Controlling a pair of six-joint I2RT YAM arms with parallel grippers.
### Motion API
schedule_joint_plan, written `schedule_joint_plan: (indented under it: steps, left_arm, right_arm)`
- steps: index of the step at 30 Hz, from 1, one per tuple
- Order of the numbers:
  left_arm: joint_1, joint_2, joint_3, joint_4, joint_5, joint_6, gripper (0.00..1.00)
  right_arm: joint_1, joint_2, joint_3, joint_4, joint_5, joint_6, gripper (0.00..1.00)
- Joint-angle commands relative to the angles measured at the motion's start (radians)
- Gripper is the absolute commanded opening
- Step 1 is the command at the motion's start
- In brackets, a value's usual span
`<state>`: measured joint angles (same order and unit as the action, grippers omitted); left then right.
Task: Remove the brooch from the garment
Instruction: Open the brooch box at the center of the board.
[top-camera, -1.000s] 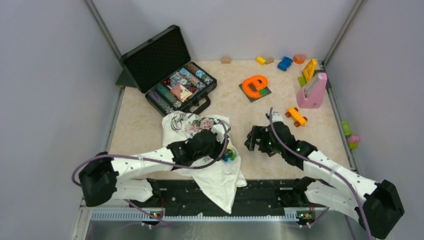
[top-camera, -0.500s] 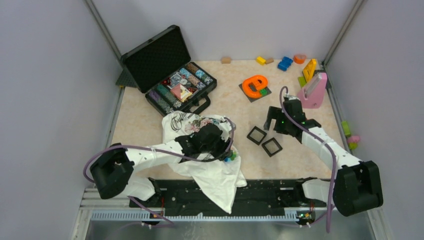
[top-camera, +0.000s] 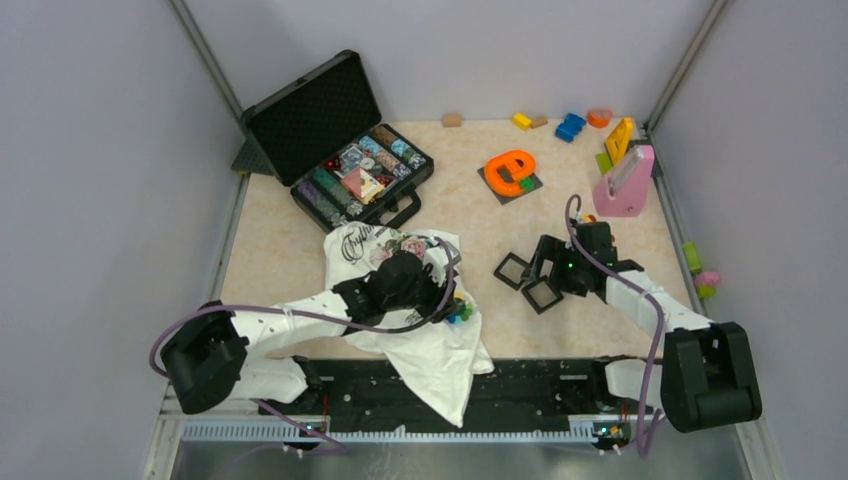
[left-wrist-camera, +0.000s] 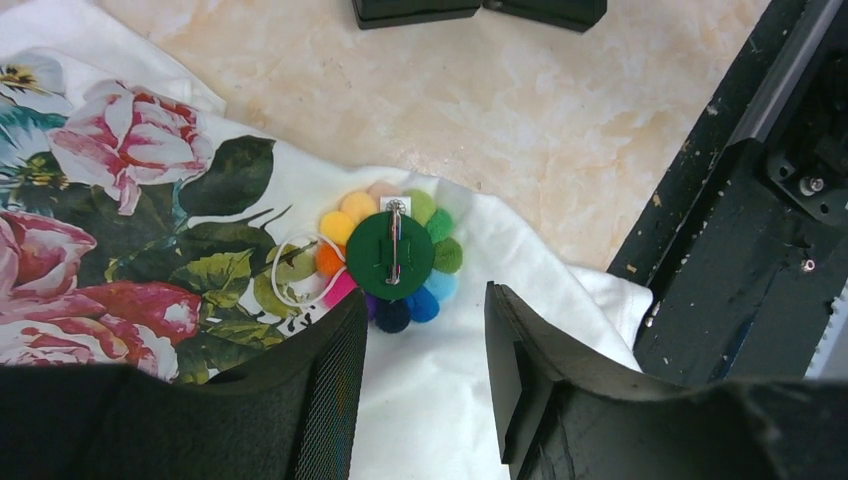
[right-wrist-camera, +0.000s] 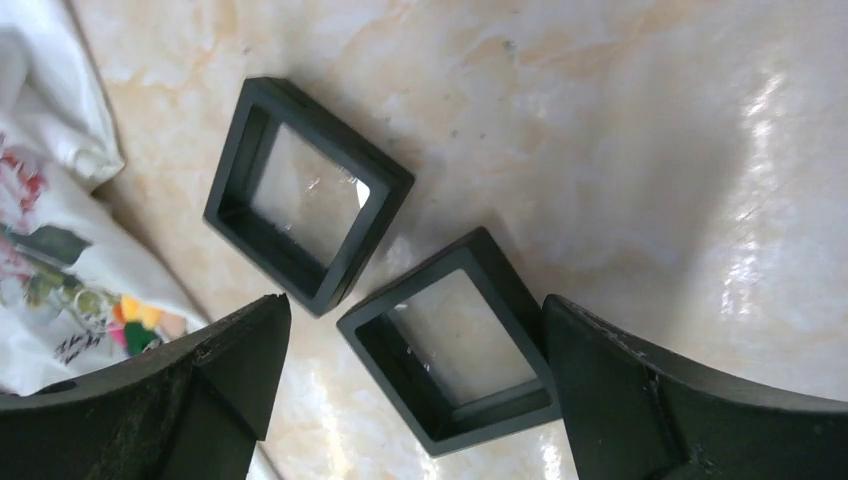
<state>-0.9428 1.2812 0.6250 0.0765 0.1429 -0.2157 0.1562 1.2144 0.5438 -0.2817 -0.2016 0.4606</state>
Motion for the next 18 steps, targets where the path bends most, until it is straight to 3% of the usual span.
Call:
schedule_joint_plan:
  steps: [1, 9, 18]
  left_arm:
    - [0.006, -0.051, -0.014, 0.074, 0.014, -0.012, 0.5]
    - [0.008, -0.062, -0.029, 0.072, 0.009, -0.025, 0.49]
    - [0.016, -0.073, -0.042, 0.08, 0.008, -0.027, 0.49]
  right_arm:
    - [0.052, -0.062, -0.016, 0.041, -0.085, 0.022, 0.99]
    - [0.304, -0.027, 0.077, -0.16, 0.195, 0.013, 0.99]
    - [0.49, 0.099, 0.147, -0.202, 0.362, 0.011, 0.99]
